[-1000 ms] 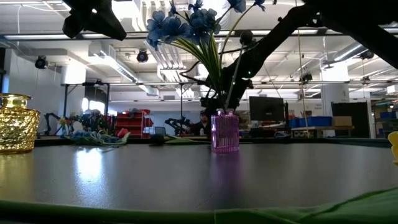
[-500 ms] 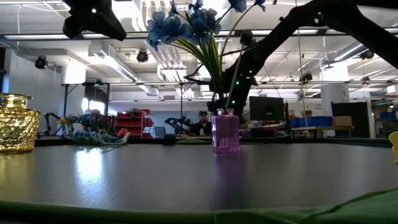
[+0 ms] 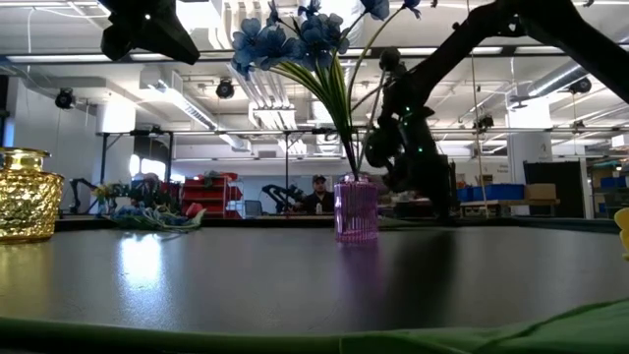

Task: Sort flowers into vase by color
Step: Put the black flower into the pink vase

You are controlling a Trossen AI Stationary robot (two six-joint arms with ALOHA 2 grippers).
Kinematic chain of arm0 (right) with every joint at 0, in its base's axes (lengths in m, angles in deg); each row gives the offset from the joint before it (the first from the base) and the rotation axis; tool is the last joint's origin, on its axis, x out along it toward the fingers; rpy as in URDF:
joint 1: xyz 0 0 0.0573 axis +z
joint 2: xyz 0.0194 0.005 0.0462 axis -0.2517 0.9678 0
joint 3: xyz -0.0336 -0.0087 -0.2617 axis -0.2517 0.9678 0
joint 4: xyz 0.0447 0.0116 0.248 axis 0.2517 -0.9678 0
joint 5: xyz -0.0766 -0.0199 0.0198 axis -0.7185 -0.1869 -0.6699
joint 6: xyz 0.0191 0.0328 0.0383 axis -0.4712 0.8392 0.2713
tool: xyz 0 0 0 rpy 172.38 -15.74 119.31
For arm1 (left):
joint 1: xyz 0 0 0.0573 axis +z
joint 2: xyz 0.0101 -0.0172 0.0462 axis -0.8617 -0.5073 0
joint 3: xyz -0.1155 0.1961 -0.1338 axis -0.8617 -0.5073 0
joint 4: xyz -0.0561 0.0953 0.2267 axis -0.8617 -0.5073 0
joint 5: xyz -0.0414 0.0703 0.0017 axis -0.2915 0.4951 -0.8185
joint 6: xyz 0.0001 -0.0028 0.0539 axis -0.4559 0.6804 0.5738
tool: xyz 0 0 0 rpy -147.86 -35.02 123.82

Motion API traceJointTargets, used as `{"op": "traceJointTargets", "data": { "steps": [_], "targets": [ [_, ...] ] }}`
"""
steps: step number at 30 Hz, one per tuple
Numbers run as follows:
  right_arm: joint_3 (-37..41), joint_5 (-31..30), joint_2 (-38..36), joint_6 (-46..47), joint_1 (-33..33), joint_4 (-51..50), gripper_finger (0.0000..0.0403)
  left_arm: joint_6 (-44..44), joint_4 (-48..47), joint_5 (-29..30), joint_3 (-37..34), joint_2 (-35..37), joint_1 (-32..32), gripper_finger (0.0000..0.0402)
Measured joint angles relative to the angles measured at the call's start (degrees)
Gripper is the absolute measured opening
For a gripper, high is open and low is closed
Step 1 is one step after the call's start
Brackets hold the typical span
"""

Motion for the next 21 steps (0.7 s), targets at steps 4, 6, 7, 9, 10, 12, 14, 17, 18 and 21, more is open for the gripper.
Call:
{"op": "traceJointTargets", "data": {
  "steps": [4,6,7,9,10,12,14,17,18,21],
  "targets": [
    [1.2,0.1,0.0,1.6,-0.4,0.2,0.0025,0.2,0.0,-0.3,0.0,0.0,0.0,0.0039],
    [1.2,0.2,-0.2,1.6,-0.3,0.7,0.0045,0.2,0.0,-1.0,0.0,0.0,0.0,0.0039],
    [1.2,0.2,-0.5,1.6,-0.1,0.9,0.0059,0.3,0.0,-1.6,0.0,0.0,0.0,0.0039],
    [1.2,0.2,-1.3,1.6,0.0,2.2,0.0088,0.6,0.0,-2.4,0.0,0.0,0.0,0.0039],
    [1.2,0.2,-1.8,2.0,0.1,3.3,0.0103,0.6,-0.1,-2.8,0.0,0.0,-0.1,0.0039],
    [1.2,0.4,-3.0,3.2,0.2,5.9,0.013,1.0,-0.1,-3.0,0.0,0.0,-0.1,0.0039],
    [1.2,1.5,-4.5,3.3,0.3,9.1,0.0152,1.5,0.0,-3.1,0.0,0.0,-0.1,0.0039],
    [1.3,2.9,-5.9,3.0,0.7,15.6,0.0168,2.2,0.0,-3.0,0.0,0.0,-0.1,0.0039],
    [1.4,3.0,-6.0,2.8,0.8,17.4,0.017,2.4,0.0,-2.8,0.0,0.0,-0.1,0.0039],
    [1.5,3.9,-5.7,2.5,1.0,21.2,0.0165,2.4,0.0,-2.0,0.0,0.0,-0.1,0.0039]
  ]
}}
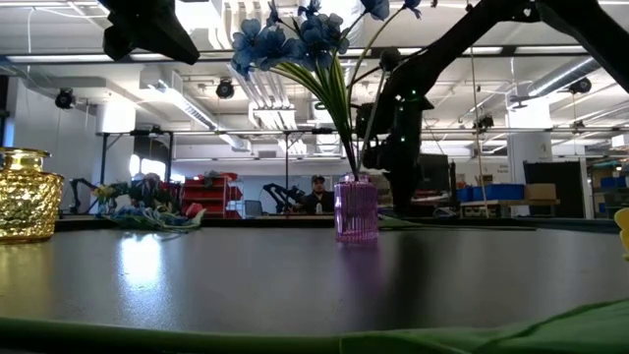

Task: Sort flowers into vase by color
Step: Put the black flower into the pink vase

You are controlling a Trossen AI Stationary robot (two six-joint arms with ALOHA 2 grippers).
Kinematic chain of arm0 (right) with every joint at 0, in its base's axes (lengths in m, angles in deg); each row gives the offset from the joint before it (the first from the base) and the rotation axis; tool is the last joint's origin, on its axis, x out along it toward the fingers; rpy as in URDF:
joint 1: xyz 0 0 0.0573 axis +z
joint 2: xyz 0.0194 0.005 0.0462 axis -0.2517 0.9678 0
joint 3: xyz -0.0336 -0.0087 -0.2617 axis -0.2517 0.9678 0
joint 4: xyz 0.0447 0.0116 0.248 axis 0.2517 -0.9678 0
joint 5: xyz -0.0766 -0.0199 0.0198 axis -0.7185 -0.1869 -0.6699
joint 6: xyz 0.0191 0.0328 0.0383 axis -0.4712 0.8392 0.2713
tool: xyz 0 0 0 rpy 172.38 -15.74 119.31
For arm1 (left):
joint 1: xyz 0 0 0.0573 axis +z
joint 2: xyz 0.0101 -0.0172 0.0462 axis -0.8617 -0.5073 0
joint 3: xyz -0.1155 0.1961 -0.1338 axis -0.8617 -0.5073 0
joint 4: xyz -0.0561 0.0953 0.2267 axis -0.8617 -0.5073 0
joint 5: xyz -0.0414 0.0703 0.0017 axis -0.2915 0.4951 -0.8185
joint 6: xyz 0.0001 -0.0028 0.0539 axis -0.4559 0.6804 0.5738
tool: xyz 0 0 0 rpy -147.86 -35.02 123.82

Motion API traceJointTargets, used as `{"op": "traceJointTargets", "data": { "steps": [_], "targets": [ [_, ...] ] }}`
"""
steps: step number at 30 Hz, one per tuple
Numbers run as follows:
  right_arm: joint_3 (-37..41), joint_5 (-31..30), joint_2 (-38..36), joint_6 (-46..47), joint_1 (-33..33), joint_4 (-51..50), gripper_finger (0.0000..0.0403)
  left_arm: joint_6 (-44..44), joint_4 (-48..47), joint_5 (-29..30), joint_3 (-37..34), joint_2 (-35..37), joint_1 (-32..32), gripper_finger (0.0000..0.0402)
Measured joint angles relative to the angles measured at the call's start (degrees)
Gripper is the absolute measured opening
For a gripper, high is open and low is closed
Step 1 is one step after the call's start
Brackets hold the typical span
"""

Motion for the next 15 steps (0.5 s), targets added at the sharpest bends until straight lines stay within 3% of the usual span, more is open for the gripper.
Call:
{"op": "traceJointTargets", "data": {
  "steps": [4,15],
  "targets": [
    [0.1,2.8,1.4,-2.0,0.5,1.8,0.0148,0.0,0.0,0.0,0.0,0.0,0.0,0.0039],
    [0.1,0.2,4.8,0.8,0.7,4.0,0.008,0.0,0.0,0.1,0.0,0.0,0.0,0.0039]
  ]
}}
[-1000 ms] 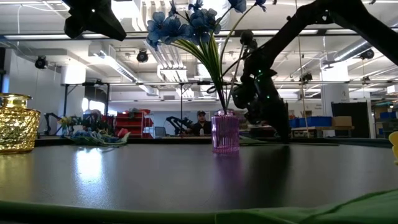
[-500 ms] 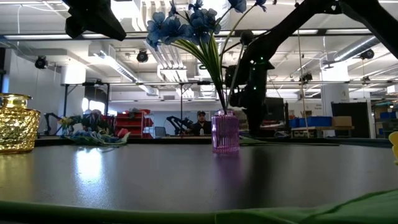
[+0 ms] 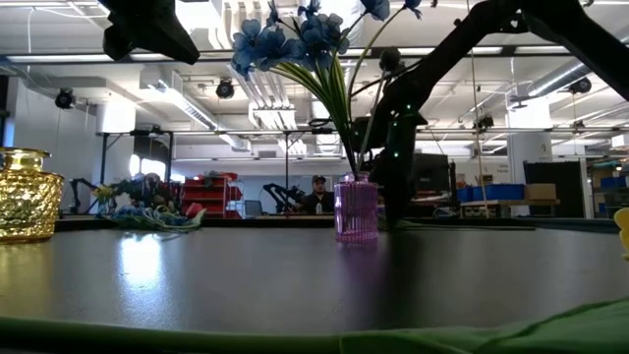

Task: Sort flowers into vase by color
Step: Put the black flower into the pink vase

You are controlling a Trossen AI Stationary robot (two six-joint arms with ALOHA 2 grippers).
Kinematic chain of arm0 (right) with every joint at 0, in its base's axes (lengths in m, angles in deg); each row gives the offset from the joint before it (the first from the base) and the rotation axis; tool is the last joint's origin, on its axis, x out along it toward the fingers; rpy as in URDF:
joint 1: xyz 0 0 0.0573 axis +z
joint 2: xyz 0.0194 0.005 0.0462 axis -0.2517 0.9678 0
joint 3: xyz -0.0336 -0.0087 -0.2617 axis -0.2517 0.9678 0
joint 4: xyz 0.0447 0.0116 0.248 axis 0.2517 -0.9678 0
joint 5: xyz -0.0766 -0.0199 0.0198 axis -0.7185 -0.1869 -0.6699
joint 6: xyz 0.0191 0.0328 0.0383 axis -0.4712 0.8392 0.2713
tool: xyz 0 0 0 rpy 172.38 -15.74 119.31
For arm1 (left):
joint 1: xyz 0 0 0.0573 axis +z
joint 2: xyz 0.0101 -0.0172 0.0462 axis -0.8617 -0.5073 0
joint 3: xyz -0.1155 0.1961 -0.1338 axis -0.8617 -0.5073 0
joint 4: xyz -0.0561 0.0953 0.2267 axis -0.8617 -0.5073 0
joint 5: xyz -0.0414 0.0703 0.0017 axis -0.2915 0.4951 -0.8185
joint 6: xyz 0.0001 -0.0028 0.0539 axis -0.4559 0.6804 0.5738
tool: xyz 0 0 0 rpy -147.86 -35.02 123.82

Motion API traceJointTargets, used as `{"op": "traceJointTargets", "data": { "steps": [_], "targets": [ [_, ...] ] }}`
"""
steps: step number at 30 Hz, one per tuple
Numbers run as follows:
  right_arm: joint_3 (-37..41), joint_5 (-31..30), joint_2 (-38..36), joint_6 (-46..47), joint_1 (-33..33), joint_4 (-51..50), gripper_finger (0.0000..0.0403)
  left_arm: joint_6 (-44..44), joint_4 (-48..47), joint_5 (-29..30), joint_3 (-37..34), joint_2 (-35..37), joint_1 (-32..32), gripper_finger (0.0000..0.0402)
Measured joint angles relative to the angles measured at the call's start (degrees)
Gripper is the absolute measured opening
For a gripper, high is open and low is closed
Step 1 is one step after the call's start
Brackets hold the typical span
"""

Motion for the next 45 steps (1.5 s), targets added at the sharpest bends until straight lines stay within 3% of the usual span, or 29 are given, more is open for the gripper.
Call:
{"op": "traceJointTargets", "data": {
  "steps": [5,12,22,28,36,45],
  "targets": [
    [0.1,-1.1,-0.4,2.3,-0.3,3.1,0.0018,0.0,0.1,0.0,0.0,0.0,0.0,0.0039],
    [-1.8,-6.5,-4.6,3.1,-0.9,5.8,0.0014,-0.4,1.1,-1.5,0.0,0.0,0.0,0.0039],
    [-2.6,-17.5,-20.1,6.2,-2.4,19.1,0.0013,-0.4,1.2,-2.7,0.0,0.1,-0.1,0.0039],
    [-2.6,-15.9,-29.6,14.6,-2.7,27.8,0.0013,-0.4,1.5,-2.7,0.0,0.1,-0.1,0.0039],
    [-2.6,-12.4,-40.5,18.8,4.0,33.5,0.0013,0.8,2.0,-3.0,0.0,0.1,-0.2,0.0039],
    [-2.6,-12.3,-48.2,20.7,19.4,36.3,0.0013,2.1,2.5,-3.1,0.0,0.1,-0.2,0.0039]
  ]
}}
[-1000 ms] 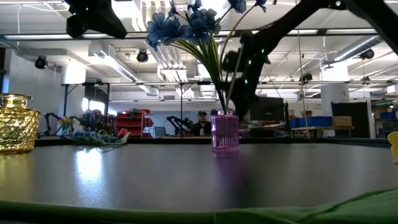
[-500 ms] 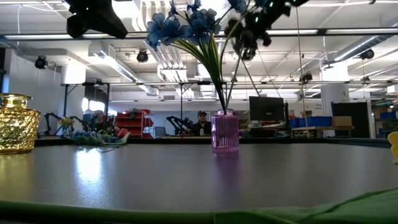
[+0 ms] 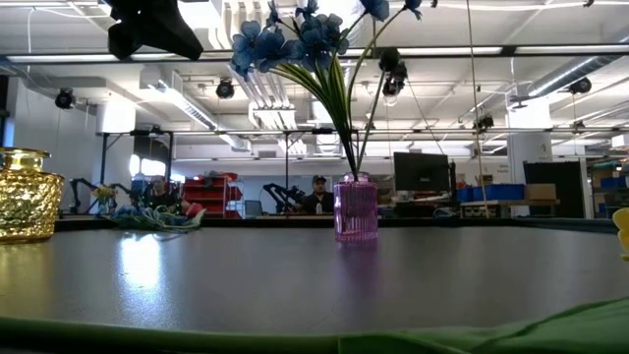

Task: Sort flowers into vase by color
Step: Put the black flower into the pink vase

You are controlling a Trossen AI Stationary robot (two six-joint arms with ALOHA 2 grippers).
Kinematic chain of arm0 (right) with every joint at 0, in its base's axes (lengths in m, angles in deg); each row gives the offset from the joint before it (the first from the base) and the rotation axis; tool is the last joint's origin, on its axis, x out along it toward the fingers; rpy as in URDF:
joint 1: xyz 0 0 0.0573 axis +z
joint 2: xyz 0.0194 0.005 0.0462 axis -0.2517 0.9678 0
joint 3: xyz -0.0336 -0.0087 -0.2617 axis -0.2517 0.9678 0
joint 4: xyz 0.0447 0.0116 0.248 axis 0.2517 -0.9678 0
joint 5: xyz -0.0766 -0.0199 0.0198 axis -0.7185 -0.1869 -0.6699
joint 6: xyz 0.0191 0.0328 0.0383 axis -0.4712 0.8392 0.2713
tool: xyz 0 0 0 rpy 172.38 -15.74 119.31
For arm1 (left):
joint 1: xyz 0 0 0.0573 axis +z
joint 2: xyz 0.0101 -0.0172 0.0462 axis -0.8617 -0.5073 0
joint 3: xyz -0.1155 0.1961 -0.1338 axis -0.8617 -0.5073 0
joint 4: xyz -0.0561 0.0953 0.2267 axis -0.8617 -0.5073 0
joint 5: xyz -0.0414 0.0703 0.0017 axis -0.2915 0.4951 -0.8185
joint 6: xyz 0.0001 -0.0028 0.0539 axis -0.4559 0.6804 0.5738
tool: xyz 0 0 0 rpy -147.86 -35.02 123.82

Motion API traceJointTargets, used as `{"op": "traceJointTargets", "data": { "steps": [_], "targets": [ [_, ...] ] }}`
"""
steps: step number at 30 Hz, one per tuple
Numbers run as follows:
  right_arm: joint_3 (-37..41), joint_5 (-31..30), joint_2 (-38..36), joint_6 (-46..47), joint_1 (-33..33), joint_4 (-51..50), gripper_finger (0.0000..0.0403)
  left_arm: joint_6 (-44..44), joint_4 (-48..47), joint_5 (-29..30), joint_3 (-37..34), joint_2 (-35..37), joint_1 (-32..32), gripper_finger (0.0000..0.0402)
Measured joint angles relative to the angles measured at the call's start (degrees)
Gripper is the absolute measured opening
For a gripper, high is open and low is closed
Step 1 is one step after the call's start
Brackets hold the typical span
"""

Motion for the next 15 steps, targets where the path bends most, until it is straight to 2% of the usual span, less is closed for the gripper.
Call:
{"op": "traceJointTargets", "data": {
  "steps": [5,8,12,15],
  "targets": [
    [1.4,-0.5,0.0,-1.3,9.1,-0.3,0.0013,0.3,0.2,-1.2,0.0,-0.1,0.0,0.0039],
    [3.9,-3.4,0.8,-2.5,13.5,1.2,0.0013,0.3,0.2,-2.9,0.0,-0.1,0.0,0.0039],
    [11.1,-6.8,0.8,-3.0,18.0,9.4,0.0013,0.2,-0.8,-3.4,0.0,-0.1,-0.4,0.0039],
    [17.4,-12.5,0.3,-3.4,20.5,14.2,0.0013,-1.2,-2.0,-3.6,0.0,-0.1,-0.9,0.0039]
  ]
}}
